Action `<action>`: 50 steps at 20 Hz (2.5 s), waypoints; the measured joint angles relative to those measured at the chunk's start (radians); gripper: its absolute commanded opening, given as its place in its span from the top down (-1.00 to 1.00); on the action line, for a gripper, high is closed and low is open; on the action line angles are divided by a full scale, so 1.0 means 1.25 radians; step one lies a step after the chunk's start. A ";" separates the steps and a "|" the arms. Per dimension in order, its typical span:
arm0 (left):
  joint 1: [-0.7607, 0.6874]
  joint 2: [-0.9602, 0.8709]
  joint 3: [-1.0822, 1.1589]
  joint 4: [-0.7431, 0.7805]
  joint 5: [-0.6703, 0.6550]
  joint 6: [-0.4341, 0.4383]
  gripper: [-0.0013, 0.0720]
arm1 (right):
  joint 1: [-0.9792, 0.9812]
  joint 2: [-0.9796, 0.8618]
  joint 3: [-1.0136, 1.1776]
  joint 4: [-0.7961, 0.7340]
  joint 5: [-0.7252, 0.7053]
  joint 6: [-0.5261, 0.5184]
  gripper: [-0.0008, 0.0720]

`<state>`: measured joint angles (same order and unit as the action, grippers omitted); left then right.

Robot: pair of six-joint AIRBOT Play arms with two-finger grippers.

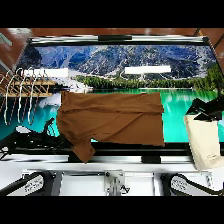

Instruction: Fold the shirts.

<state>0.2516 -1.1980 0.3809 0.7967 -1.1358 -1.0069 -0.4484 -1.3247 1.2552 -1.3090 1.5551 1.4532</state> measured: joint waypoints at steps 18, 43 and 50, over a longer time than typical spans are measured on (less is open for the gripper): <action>-0.008 -0.015 0.089 0.005 -0.089 0.089 0.88 | -0.021 -0.006 -0.473 0.168 -0.145 -0.067 -0.78; -0.021 -0.237 0.646 -0.004 -0.182 0.063 0.89 | 0.164 -0.045 -0.126 0.229 -0.360 -0.018 0.79; -0.040 -0.453 0.907 -0.010 -0.203 -0.003 0.89 | 0.202 -0.169 -0.016 0.183 -0.425 0.038 0.79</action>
<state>0.2020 -1.7649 1.5143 0.7841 -1.3899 -1.0107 -0.1955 -1.5360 1.2354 -1.0801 1.0245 1.5002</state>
